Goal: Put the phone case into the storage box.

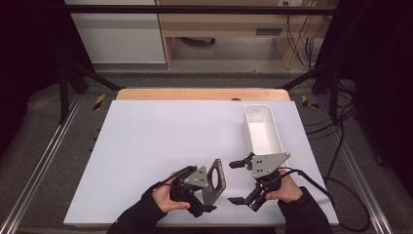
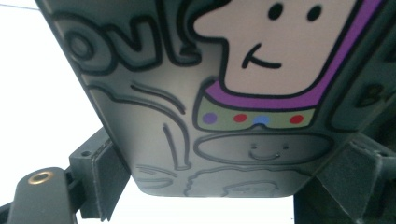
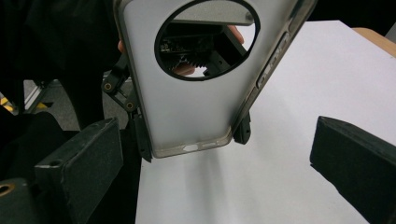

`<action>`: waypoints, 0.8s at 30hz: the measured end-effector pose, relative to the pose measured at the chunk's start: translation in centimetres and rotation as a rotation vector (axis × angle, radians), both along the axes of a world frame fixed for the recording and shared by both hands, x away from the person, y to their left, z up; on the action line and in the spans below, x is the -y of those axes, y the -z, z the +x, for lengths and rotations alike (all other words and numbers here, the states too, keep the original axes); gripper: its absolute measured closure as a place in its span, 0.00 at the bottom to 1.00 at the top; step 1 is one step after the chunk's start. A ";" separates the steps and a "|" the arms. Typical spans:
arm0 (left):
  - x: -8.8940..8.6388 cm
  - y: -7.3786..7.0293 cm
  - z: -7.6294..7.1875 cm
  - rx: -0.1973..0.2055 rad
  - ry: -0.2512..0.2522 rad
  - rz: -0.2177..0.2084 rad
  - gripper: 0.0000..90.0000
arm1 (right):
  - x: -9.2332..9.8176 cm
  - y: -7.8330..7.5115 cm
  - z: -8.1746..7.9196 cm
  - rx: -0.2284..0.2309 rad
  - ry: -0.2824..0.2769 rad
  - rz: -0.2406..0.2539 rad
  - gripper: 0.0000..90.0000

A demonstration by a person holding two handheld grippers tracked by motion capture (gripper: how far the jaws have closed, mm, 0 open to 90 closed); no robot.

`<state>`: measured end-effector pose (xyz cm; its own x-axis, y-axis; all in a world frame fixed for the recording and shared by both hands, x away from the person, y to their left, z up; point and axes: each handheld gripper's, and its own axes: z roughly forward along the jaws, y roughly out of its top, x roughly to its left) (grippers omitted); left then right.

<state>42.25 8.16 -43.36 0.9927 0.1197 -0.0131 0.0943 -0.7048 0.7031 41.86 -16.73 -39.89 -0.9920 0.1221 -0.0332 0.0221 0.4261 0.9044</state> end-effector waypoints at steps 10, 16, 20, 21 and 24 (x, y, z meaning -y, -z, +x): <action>0.3 0.1 0.1 0.015 0.015 0.004 0.13 | -0.4 0.4 0.0 -0.010 -0.021 -0.009 0.03; 0.6 0.2 0.0 0.017 0.030 0.009 0.13 | -0.6 0.7 0.0 0.000 -0.028 -0.025 0.04; 0.9 0.3 -0.1 0.013 0.043 0.021 0.13 | -0.7 0.7 0.0 -0.003 -0.033 -0.021 0.04; 0.9 0.4 -0.2 0.012 0.047 0.025 0.13 | -0.7 0.7 0.0 -0.004 -0.034 -0.018 0.04; 1.0 0.6 -0.2 0.010 0.055 0.035 0.13 | -0.6 0.6 -0.1 -0.004 -0.039 -0.008 0.04</action>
<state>42.09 7.15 -43.91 0.9979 0.0653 -0.0003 0.0482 -0.7330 0.6785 41.78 -16.12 -40.44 -0.9961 0.0827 -0.0303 0.0086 0.4339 0.9009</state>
